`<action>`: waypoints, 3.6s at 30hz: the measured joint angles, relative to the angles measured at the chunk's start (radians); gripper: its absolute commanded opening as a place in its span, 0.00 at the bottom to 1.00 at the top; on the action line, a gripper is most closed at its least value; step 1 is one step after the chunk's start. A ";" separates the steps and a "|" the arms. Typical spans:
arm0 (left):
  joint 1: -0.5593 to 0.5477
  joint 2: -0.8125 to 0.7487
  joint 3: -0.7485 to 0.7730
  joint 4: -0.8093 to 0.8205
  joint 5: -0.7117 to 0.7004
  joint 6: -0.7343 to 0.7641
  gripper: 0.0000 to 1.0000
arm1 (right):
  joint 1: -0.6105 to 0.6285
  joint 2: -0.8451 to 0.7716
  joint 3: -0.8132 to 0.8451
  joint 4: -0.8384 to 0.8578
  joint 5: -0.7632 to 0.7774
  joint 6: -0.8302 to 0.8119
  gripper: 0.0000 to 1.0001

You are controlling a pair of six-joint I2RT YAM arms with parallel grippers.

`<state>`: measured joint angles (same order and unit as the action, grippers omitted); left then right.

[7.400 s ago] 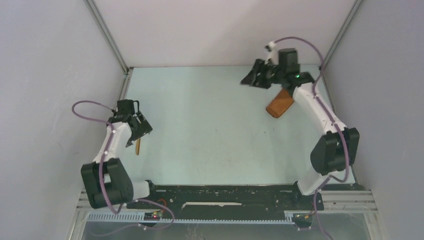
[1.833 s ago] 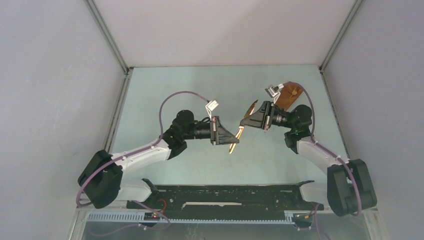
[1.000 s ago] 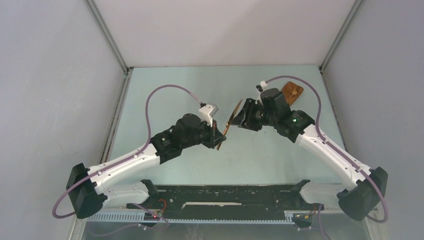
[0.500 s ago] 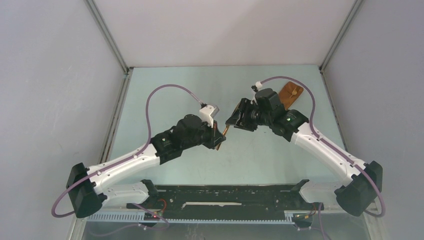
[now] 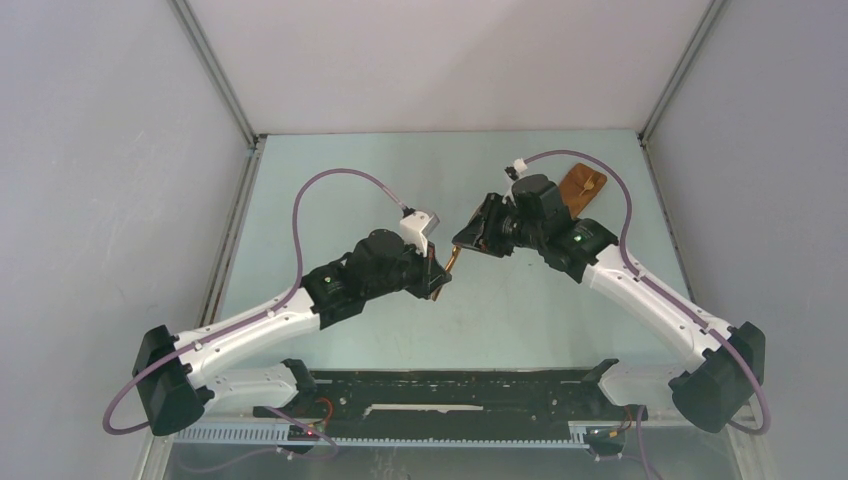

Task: Fold the napkin into a case and place the utensils inside
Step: Pass from the left arm to the right, then insert the knife into the folded napkin.

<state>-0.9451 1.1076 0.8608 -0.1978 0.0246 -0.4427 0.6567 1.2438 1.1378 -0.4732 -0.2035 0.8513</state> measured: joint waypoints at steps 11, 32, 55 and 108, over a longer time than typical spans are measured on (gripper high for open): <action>0.000 0.000 0.000 -0.006 -0.015 0.007 0.23 | -0.002 0.014 0.000 0.013 -0.004 0.014 0.00; 0.143 -0.011 -0.053 0.020 0.085 0.000 0.44 | -0.685 0.580 0.410 -0.097 0.051 -0.283 0.00; 0.143 0.239 -0.058 0.159 0.219 -0.001 0.42 | -0.868 1.054 1.072 -0.263 -0.058 -0.427 0.31; 0.152 0.266 -0.055 0.179 0.251 -0.001 0.41 | -0.774 1.418 1.368 -0.336 0.237 -0.630 0.29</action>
<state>-0.7933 1.3739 0.8062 -0.0185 0.2752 -0.4438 -0.1173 2.6614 2.5053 -0.8093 0.0338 0.2211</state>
